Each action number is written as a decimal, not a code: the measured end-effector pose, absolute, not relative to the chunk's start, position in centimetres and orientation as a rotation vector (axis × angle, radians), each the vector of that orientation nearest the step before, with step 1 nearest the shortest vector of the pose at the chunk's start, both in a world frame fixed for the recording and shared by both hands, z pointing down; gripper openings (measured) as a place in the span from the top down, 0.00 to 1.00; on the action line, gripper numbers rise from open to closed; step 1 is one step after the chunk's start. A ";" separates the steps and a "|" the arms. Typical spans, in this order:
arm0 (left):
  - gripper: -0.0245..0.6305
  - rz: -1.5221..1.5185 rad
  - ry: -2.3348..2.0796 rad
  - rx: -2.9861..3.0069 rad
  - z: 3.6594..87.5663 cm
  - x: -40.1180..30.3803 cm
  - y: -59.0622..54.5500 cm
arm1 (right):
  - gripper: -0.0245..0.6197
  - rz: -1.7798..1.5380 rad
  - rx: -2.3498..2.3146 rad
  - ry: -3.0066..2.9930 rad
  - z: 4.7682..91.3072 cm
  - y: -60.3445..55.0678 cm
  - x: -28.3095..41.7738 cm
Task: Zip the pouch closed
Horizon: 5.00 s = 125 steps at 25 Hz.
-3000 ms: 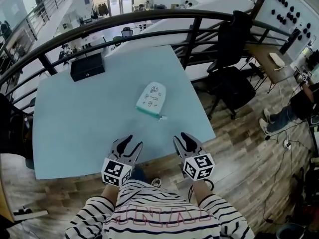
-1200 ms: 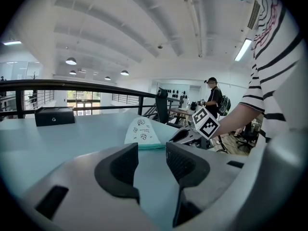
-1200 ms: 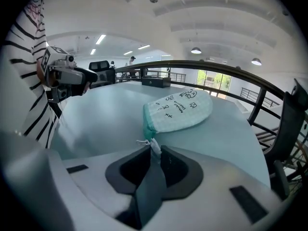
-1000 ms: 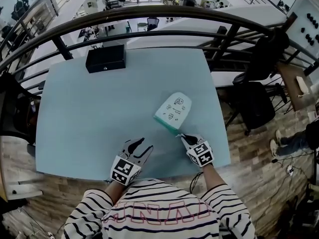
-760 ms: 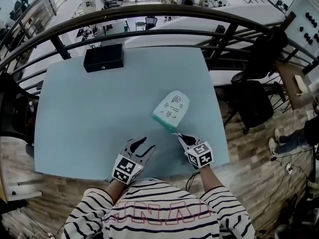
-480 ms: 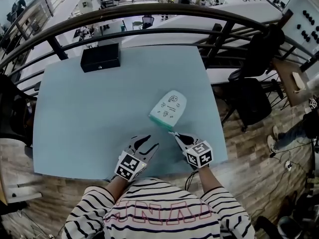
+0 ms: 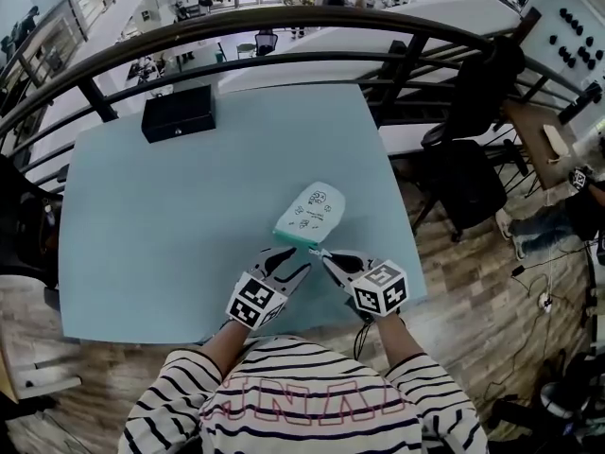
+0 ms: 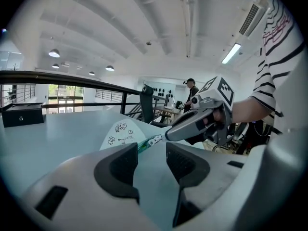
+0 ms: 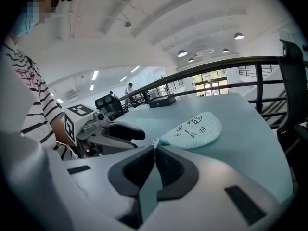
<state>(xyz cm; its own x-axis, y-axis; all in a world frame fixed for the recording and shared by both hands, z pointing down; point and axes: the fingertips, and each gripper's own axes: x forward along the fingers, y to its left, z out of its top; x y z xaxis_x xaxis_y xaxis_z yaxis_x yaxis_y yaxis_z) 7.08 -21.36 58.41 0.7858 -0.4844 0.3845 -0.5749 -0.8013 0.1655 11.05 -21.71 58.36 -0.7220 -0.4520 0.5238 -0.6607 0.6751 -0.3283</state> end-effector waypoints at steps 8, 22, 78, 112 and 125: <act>0.71 0.410 -0.716 2.689 58.4 8.5 -21.0 | 0.90 0.714 0.843 -2.529 57.5 -20.4 10.2; 0.75 0.267 -0.659 2.613 57.6 9.5 -20.1 | 0.90 0.698 0.911 -2.502 57.7 -20.1 11.4; 0.93 0.235 -1.038 2.325 59.3 4.0 -24.7 | 0.91 0.658 1.021 -2.455 55.6 -22.2 14.1; 0.92 0.578 -1.178 2.302 64.1 -1.3 -27.9 | 0.91 0.737 1.148 -2.356 60.7 -22.3 13.7; 0.92 0.657 -1.163 2.287 64.4 -1.1 -26.6 | 0.90 0.775 1.230 -2.278 61.7 -21.1 14.7</act>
<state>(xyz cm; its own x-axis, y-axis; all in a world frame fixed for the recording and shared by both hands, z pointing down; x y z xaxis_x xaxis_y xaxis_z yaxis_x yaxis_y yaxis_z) -1.11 -26.62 64.42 0.5216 -0.5953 0.6112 -0.8306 -0.5181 0.2041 14.69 -21.06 61.75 -0.5103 -0.6092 0.6070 -0.8530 0.4484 -0.2672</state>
